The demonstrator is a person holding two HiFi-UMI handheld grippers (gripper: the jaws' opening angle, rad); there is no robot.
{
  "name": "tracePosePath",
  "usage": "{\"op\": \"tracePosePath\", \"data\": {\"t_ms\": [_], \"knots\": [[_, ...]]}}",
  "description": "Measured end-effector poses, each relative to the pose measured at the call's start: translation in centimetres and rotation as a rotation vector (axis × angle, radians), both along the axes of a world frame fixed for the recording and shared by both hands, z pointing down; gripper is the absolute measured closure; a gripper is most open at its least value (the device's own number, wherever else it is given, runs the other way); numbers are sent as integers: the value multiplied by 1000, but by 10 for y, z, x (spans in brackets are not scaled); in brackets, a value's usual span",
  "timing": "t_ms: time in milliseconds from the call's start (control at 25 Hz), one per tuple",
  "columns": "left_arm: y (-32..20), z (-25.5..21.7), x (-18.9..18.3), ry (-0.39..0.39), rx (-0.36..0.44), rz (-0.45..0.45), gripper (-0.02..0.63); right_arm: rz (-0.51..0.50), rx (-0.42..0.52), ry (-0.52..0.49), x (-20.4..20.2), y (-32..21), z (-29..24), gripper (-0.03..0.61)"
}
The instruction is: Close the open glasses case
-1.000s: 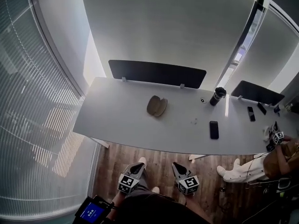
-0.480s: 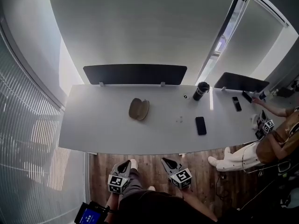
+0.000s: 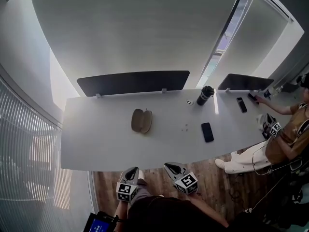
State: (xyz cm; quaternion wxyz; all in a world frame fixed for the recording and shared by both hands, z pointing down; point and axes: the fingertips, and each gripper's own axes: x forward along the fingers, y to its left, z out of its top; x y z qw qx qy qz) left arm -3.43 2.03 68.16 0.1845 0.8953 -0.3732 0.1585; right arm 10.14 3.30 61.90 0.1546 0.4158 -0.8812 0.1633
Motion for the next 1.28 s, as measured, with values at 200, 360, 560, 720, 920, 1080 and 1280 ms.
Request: {"op": "tracePosePath", "data": {"t_ms": [200, 360, 560, 720, 920, 1080, 1280], "knots": [[-25, 11, -4, -4, -11, 52, 607, 20, -26, 4, -5, -28, 7, 572], [-56, 7, -15, 45, -23, 60, 607, 26, -18, -2, -21, -61, 4, 571], [-94, 3, -29, 62, -28, 60, 607, 37, -25, -5, -39, -97, 11, 571], [-110, 26, -38, 35, -67, 118, 607, 61, -45, -24, -49, -123, 18, 572], [-125, 38, -36, 13, -104, 152, 607, 50, -87, -32, -48, -133, 35, 571], [-141, 50, -29, -1, -133, 99, 607, 38, -152, -42, -32, -144, 58, 571], [-164, 47, -3, 3, -190, 35, 607, 14, -185, -46, 0, -181, 83, 571]]}}
